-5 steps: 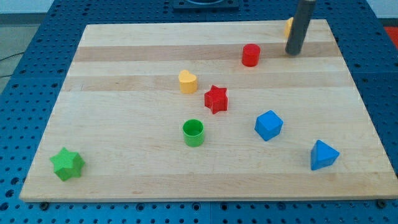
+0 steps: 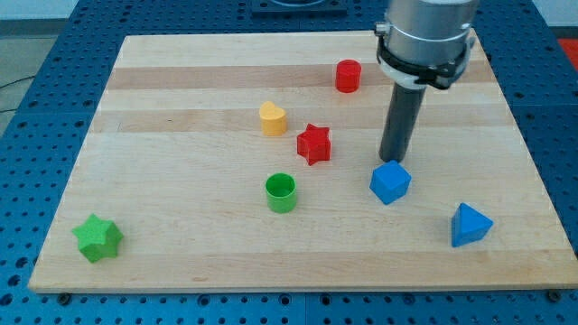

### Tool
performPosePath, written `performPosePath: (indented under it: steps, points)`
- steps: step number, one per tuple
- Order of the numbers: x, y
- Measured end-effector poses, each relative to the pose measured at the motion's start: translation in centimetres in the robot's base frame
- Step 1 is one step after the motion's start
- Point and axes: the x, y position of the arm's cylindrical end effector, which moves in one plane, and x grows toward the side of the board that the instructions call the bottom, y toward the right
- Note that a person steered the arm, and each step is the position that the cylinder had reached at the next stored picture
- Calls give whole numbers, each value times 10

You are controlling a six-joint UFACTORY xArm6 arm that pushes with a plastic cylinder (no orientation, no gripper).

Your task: Move the green circle to the top left of the yellow heart

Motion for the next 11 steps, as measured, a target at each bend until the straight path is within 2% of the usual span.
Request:
performPosePath:
  steps: [1, 2, 3, 4, 6, 7, 8, 9, 10, 11]
  points:
    - [5, 42]
    - [44, 64]
    - [65, 44]
    - [72, 1]
    - [73, -153]
    - [48, -199]
    - [-11, -210]
    - [12, -225]
    - [8, -224]
    - [-33, -223]
